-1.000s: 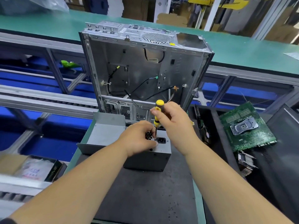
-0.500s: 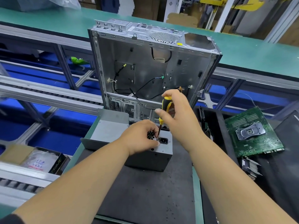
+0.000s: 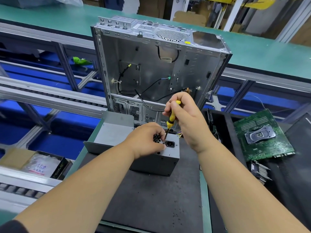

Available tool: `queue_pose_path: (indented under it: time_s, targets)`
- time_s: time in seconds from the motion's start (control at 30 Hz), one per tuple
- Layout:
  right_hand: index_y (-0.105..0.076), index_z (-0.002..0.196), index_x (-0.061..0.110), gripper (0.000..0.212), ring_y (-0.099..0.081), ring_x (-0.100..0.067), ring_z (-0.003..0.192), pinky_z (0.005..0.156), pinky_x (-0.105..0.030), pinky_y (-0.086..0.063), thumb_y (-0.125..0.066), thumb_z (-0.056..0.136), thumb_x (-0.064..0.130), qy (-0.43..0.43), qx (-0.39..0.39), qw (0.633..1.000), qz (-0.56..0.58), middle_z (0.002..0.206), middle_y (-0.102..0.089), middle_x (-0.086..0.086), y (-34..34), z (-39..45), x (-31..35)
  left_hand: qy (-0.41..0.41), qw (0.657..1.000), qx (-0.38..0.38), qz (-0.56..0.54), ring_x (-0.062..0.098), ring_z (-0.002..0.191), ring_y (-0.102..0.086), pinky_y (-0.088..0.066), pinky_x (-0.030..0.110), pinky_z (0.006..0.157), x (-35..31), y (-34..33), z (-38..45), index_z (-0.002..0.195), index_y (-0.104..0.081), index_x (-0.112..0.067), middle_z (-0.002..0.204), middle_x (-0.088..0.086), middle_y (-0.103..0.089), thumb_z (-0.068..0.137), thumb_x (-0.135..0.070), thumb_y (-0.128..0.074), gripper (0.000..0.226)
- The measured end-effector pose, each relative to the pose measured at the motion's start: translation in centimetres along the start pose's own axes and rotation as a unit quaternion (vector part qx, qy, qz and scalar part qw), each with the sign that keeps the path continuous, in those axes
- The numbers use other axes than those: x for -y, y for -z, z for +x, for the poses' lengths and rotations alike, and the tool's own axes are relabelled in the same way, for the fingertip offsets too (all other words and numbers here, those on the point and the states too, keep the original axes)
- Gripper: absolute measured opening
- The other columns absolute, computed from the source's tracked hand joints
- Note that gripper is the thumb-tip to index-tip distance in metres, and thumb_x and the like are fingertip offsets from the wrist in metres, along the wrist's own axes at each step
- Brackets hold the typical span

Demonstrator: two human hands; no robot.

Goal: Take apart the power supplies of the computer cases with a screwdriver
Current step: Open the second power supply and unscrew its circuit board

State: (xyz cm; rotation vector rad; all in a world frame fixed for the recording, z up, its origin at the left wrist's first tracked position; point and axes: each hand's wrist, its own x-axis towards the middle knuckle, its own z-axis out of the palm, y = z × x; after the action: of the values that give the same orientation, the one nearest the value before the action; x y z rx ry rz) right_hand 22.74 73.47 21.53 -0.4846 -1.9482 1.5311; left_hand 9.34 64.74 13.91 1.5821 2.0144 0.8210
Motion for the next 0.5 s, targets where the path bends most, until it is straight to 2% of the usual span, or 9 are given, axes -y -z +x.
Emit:
queue_pose_path:
  time_s: [0.07, 0.17, 0.27, 0.33, 0.4, 0.5]
  targets:
    - [-0.056, 0.089, 0.019, 0.014, -0.056, -0.02, 0.08, 0.075, -0.037, -0.045, -0.046, 0.097, 0.027, -0.003, -0.018, 0.999, 0.046, 0.078, -0.059, 0.002, -0.3, 0.4, 0.0, 0.0, 1.0, 0.0, -0.003, 0.009, 0.105, -0.053, -0.047, 0.039, 0.094, 0.0, 0.0, -0.1, 0.074, -0.056, -0.038, 0.104, -0.016, -0.058, 0.07, -0.033, -0.075, 0.02]
    - [-0.054, 0.101, 0.016, 0.011, -0.053, -0.014, 0.071, 0.07, -0.027, -0.044, -0.044, 0.101, 0.019, -0.017, -0.012, 0.992, 0.127, 0.073, -0.059, 0.002, -0.6, 0.4, -0.2, -0.009, 1.0, 0.0, -0.003, 0.009, 0.103, -0.053, -0.046, 0.039, 0.095, -0.1, -0.1, -0.1, 0.072, -0.055, -0.039, 0.102, -0.015, -0.058, 0.071, -0.031, -0.076, 0.023]
    - [-0.049, 0.092, 0.013, 0.017, -0.056, -0.015, 0.071, 0.075, -0.03, -0.047, -0.04, 0.106, 0.011, -0.046, -0.045, 0.982, 0.177, 0.077, -0.062, 0.0, -0.2, 0.5, -0.3, -0.009, 1.0, 0.002, 0.003, 0.008, 0.104, -0.053, -0.047, 0.038, 0.095, 0.0, 0.1, 0.0, 0.075, -0.055, -0.04, 0.103, -0.016, -0.057, 0.07, -0.034, -0.075, 0.022]
    - [-0.054, 0.088, 0.012, 0.019, -0.06, -0.017, 0.073, 0.075, -0.031, -0.049, -0.044, 0.105, 0.012, -0.068, -0.067, 0.98, 0.177, 0.079, -0.06, 0.0, 0.2, 0.7, -0.2, -0.007, 1.0, 0.004, 0.005, 0.008, 0.104, -0.054, -0.047, 0.039, 0.094, 0.1, 0.1, 0.0, 0.076, -0.056, -0.04, 0.103, -0.017, -0.057, 0.069, -0.036, -0.074, 0.02]
    - [-0.062, 0.091, 0.011, 0.02, -0.062, -0.018, 0.075, 0.071, -0.028, -0.051, -0.047, 0.104, 0.014, -0.082, -0.066, 0.979, 0.172, 0.078, -0.06, 0.0, 0.6, 0.7, 0.0, -0.007, 1.0, 0.005, 0.006, 0.009, 0.104, -0.054, -0.047, 0.039, 0.094, 0.2, 0.1, -0.1, 0.076, -0.057, -0.04, 0.103, -0.017, -0.057, 0.069, -0.036, -0.074, 0.019]
    - [-0.065, 0.09, 0.007, 0.032, -0.058, -0.018, 0.074, 0.077, -0.032, -0.051, -0.039, 0.106, 0.015, -0.084, -0.042, 0.975, 0.203, 0.077, -0.06, -0.003, 0.5, 0.7, 0.0, -0.002, 1.0, 0.006, 0.008, 0.009, 0.102, -0.054, -0.048, 0.039, 0.092, 0.1, 0.1, -0.1, 0.075, -0.056, -0.042, 0.103, -0.018, -0.056, 0.067, -0.04, -0.071, 0.018]
